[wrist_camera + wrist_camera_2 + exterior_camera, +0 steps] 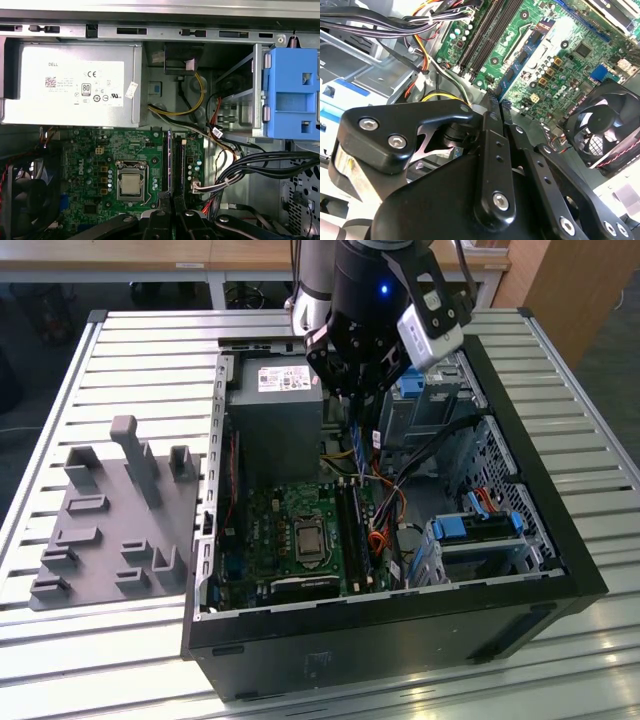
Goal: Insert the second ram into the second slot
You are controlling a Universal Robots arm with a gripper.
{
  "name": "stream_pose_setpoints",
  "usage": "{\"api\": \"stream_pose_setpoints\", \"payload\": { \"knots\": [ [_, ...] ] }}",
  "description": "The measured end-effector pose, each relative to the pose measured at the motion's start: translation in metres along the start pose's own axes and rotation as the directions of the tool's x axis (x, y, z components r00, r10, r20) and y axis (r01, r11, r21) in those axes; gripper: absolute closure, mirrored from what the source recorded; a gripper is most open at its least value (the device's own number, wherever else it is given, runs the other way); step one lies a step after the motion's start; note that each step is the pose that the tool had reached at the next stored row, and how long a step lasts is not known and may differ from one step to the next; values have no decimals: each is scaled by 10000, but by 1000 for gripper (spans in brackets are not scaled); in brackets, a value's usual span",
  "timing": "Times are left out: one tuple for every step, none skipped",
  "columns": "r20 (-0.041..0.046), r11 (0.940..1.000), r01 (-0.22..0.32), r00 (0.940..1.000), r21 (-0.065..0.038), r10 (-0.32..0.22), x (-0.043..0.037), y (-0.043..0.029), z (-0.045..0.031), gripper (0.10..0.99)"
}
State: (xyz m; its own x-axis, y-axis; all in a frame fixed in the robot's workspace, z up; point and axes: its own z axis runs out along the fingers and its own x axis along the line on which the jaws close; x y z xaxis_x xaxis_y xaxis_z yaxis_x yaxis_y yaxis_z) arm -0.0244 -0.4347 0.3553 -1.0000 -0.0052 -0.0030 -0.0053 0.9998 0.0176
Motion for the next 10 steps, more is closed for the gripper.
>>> {"api": "stream_pose_setpoints", "payload": {
  "knots": [
    [0,10000,0,10000,0,0,0,0,2,949],
    [0,10000,0,10000,0,0,0,0,4,949],
    [0,10000,0,10000,-1,0,0,0,5,949],
    [0,10000,0,10000,0,0,0,0,23,949],
    [0,10000,0,10000,0,0,0,-1,37,949],
    [0,10000,0,10000,-1,0,0,-1,39,949],
    [0,10000,0,10000,0,0,0,-1,40,949],
    [0,10000,0,10000,-1,0,0,-1,43,949],
    [1,10000,0,10000,-5,0,1,-3,47,949],
    [-17,10000,0,10000,-3,0,1,-3,52,949]
  ]
}}
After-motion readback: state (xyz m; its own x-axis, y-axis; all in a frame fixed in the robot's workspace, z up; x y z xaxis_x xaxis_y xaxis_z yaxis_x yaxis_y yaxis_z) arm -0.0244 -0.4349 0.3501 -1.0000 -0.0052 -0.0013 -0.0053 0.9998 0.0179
